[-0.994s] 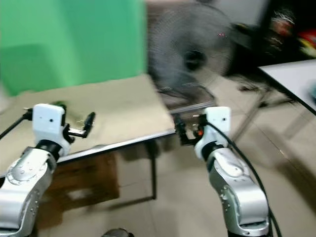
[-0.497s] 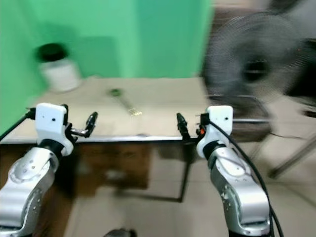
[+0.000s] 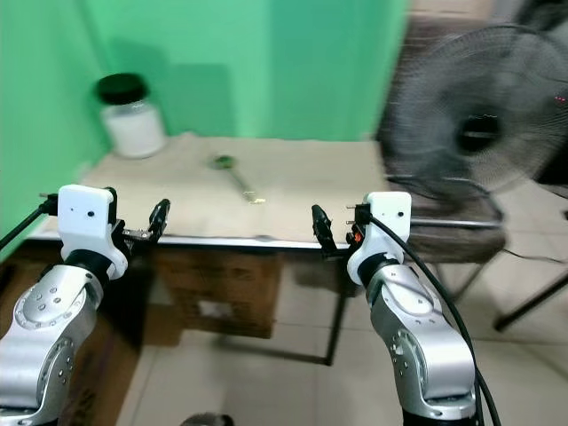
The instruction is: Setting the table
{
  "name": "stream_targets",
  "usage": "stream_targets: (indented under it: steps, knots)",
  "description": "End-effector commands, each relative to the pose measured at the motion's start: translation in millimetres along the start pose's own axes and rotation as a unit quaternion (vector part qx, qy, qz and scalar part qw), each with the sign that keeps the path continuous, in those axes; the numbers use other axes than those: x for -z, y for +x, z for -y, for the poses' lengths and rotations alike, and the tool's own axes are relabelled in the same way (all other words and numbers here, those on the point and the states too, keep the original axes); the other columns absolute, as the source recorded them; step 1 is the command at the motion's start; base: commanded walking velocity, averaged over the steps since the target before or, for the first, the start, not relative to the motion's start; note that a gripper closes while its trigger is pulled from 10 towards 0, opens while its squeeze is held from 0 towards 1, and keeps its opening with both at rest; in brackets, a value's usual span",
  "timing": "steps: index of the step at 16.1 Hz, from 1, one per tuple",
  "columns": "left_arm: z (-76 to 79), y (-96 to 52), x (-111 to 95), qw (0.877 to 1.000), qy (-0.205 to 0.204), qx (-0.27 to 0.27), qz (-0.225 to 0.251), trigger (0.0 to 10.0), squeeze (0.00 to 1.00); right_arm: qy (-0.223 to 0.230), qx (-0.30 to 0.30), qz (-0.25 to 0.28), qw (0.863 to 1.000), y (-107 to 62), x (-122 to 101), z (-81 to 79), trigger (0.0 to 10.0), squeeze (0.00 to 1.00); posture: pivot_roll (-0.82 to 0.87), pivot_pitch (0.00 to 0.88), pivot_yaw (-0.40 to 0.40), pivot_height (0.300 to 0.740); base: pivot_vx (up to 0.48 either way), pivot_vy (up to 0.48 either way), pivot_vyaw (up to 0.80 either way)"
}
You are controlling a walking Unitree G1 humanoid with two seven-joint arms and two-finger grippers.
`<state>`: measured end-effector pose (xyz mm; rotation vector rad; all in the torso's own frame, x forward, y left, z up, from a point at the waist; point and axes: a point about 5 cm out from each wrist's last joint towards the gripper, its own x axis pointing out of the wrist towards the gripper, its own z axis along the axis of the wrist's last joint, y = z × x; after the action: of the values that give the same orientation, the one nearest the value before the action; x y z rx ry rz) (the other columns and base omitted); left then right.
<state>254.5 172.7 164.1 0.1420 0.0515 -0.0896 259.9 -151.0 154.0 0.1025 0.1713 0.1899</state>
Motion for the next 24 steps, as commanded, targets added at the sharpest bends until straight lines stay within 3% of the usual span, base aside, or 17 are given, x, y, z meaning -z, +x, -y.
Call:
stream_targets:
  steps: [1, 5, 24]
  knots:
    - [1.8, 1.4, -2.2, 1.0, 0.001, 0.001, 0.001, 10.0, 0.0, 0.001, 0.004, -0.001, 1.0, 1.1, -2.9, 4.0, 10.0, 0.0, 0.15, 0.0, 0.003, 0.74, 0.0, -0.326, 0.0]
    - [1.5, 1.3, -2.1, 1.0, -0.001, -0.001, 0.0, 10.0, 0.0, -0.003, 0.003, -0.001, 1.0, 1.4, -3.4, 4.0, 10.0, 0.0, 0.15, 0.0, 0.0, 0.74, 0.0, -0.317, 0.0]
    - [5.8, 1.7, -0.7, 1.0, -0.009, 0.018, -0.003, 10.0, 0.0, -0.007, 0.0, -0.004, 1.0, 1.6, -2.0, 4.7, 10.0, 0.0, 0.15, 0.0, 0.003, 0.74, 0.0, 0.0, 0.0]
